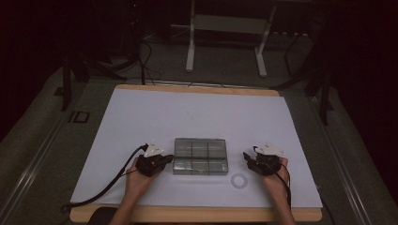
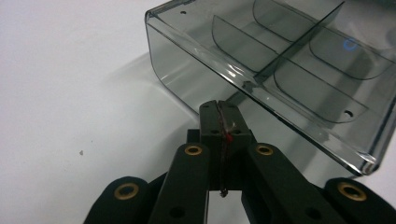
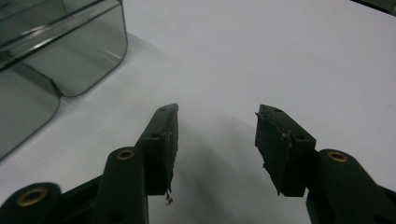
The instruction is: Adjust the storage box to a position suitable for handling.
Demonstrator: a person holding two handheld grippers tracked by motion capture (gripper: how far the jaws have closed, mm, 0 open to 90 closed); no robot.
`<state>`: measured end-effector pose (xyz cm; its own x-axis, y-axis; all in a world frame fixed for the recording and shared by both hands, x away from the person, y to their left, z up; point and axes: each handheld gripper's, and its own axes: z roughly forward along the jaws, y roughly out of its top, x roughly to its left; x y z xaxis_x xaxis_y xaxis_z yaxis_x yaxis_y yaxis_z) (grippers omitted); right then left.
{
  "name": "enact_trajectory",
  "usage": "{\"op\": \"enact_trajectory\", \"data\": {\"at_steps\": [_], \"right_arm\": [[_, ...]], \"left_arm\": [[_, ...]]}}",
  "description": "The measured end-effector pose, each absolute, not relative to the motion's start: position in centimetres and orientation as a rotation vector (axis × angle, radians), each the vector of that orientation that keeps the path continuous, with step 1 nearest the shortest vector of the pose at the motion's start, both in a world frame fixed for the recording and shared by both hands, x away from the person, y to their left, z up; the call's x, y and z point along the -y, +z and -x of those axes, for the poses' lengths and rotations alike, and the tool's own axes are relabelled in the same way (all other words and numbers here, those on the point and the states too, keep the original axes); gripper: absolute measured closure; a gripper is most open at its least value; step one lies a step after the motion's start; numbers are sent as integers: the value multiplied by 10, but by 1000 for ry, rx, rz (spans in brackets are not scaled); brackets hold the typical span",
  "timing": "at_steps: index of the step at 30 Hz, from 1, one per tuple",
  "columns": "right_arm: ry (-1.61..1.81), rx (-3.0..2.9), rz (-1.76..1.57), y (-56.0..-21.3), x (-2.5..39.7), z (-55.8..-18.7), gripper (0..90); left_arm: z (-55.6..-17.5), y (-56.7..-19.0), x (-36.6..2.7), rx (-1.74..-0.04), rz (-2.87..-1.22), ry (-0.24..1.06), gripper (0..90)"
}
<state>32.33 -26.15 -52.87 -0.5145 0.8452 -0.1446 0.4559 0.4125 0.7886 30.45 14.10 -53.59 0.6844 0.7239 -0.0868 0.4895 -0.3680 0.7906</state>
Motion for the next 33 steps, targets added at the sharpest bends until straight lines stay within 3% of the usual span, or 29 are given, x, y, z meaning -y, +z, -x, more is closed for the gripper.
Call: {"op": "enact_trajectory", "data": {"at_steps": [11,22,33], "right_arm": [[993,-2172,-1073,-525,260,-320,572],[1124,-2288,-934,-513,250,-302,727],[1206,-2324,-907,-508,250,-289,755]], "left_arm": [[-309,-537,-137,-954,-2039,364,900],[-313,-538,-132,-956,-2039,370,897],[-302,-536,-134,-917,-2063,359,892]]}}
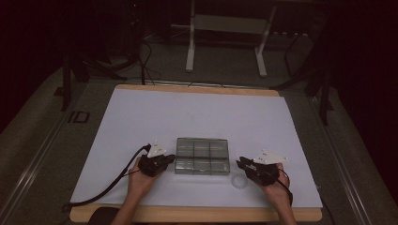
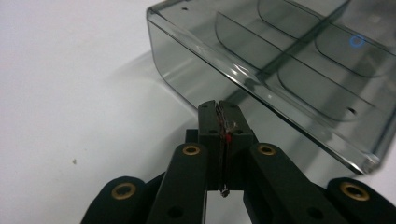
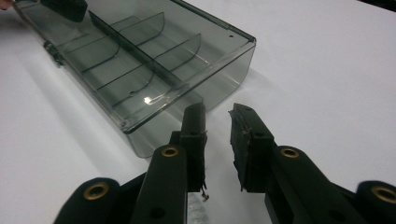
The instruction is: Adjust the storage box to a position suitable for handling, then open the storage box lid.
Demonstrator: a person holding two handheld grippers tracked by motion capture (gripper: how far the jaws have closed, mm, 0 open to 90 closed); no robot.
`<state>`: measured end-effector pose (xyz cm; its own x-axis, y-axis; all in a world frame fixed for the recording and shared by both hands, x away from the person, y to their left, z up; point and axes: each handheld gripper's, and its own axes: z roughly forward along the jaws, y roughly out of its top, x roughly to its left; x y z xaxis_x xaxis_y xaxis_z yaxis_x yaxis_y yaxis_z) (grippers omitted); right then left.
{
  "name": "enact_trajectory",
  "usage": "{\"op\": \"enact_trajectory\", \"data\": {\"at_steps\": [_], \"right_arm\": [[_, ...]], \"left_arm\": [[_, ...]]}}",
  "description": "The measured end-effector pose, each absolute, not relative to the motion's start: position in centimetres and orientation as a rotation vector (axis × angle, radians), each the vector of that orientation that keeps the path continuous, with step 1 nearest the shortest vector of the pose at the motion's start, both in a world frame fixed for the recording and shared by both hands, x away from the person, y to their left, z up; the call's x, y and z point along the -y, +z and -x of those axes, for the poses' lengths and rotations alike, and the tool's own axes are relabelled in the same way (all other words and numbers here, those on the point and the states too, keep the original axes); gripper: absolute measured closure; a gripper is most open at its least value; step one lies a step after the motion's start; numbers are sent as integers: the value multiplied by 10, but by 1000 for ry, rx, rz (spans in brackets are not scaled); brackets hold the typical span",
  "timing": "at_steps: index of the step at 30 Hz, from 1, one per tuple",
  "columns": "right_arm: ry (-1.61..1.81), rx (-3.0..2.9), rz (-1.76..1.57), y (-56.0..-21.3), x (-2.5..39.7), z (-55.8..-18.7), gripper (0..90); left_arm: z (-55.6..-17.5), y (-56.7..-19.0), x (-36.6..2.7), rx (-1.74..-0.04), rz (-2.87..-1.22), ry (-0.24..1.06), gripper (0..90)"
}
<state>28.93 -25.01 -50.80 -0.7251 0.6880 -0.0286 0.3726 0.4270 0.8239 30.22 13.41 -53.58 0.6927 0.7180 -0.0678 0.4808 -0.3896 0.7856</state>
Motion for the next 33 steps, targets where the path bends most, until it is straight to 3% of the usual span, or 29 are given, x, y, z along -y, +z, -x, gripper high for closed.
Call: {"op": "enact_trajectory", "data": {"at_steps": [19,28,33], "right_arm": [[1235,-2352,-898,-509,252,-282,764],[1257,-2398,-868,-510,250,-280,896],[1257,-2426,-845,-511,247,-279,900]], "left_arm": [[-295,-535,-134,-902,-2064,356,886],[-295,-534,-135,-908,-2050,366,845],[-295,-533,-136,-910,-2043,374,832]]}}
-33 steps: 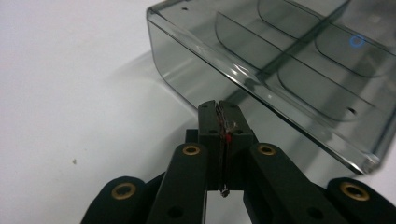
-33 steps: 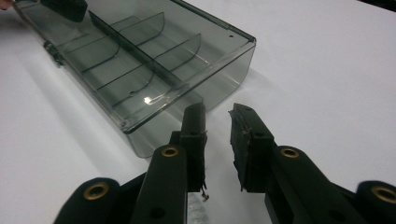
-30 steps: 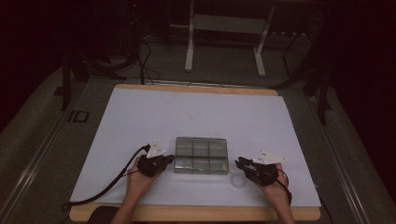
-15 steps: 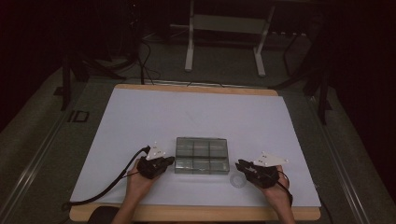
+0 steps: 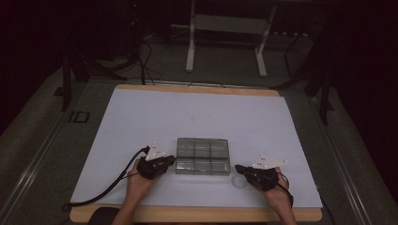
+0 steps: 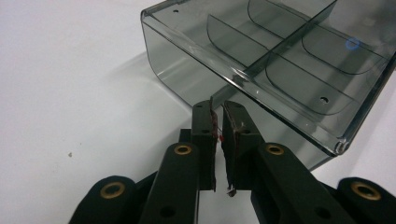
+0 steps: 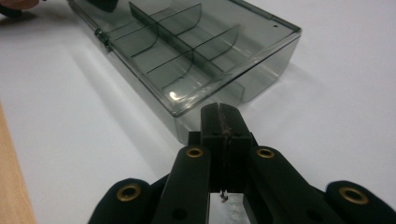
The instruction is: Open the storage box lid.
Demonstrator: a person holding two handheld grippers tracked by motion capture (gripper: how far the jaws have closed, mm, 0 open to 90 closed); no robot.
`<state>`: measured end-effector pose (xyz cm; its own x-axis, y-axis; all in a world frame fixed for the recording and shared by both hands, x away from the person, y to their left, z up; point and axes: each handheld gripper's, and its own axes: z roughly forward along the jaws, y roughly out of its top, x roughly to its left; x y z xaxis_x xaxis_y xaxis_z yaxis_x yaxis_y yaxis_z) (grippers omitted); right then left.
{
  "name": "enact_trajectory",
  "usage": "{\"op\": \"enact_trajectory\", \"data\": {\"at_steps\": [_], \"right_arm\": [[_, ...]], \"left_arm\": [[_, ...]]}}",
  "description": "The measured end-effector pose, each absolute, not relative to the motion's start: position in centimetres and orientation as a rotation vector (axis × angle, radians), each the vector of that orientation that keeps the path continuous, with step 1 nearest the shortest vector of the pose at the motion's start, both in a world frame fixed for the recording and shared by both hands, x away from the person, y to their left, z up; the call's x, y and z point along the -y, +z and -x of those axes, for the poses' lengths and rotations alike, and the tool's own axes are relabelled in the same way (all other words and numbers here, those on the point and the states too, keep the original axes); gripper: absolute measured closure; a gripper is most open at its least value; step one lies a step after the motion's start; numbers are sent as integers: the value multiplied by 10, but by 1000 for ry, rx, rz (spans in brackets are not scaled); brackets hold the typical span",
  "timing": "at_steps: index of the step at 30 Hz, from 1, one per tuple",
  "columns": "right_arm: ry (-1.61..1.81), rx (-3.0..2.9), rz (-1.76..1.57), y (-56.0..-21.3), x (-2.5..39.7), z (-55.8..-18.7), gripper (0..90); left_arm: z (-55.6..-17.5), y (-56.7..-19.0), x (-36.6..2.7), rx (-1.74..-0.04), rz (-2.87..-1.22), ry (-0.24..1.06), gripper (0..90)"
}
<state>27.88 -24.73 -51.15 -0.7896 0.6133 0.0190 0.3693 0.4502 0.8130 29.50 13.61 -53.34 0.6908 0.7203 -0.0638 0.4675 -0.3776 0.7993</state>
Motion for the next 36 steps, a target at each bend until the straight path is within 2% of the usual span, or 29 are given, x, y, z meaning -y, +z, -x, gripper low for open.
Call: {"op": "enact_trajectory", "data": {"at_steps": [36], "right_arm": [[1288,-2509,-811,-518,240,-273,900]], "left_arm": [[-294,-532,-136,-894,-2028,388,828]]}}
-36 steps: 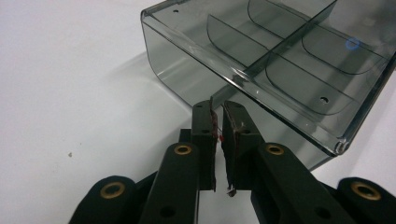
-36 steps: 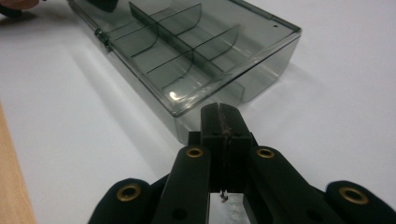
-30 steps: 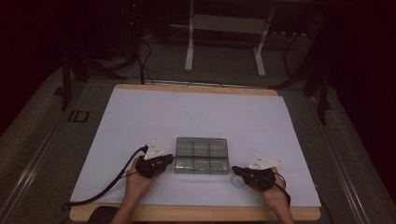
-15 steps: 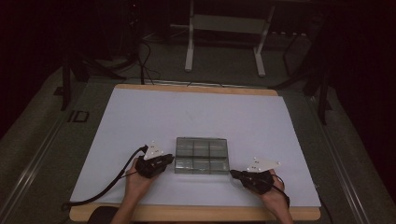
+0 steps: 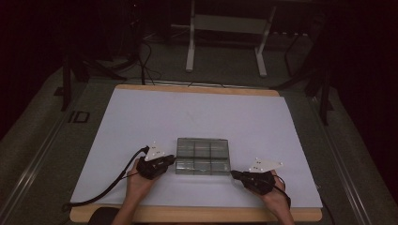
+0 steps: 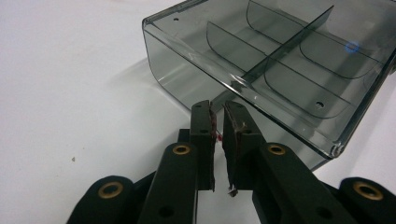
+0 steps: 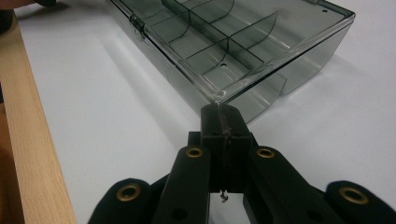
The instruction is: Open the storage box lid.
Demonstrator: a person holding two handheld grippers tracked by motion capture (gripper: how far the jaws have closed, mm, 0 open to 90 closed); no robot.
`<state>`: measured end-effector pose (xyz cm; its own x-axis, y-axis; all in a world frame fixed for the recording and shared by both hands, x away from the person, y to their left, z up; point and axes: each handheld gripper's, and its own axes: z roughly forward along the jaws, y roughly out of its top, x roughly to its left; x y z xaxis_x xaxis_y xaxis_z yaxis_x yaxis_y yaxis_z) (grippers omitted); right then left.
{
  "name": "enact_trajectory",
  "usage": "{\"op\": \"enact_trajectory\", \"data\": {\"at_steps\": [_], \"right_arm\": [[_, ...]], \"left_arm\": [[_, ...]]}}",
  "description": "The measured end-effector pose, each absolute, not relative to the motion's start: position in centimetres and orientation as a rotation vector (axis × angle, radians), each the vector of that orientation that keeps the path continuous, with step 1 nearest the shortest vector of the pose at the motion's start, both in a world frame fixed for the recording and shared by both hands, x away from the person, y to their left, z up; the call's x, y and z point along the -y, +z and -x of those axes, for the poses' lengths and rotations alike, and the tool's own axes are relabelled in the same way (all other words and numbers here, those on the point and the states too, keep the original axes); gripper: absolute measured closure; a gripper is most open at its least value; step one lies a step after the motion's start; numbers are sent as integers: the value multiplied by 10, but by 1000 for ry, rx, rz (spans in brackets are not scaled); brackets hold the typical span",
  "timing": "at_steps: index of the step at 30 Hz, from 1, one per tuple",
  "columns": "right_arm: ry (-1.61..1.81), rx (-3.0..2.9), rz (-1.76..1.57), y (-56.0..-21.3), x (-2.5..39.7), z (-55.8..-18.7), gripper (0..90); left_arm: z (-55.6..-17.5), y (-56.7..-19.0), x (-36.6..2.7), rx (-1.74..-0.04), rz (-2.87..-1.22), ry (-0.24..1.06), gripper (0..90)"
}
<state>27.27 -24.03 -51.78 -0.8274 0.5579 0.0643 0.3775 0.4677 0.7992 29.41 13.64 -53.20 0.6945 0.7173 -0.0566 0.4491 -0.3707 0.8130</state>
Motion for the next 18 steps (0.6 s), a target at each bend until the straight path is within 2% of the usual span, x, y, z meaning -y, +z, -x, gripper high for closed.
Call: {"op": "enact_trajectory", "data": {"at_steps": [18], "right_arm": [[1330,-2501,-802,-515,239,-274,900]], "left_arm": [[-294,-531,-137,-898,-2011,395,810]]}}
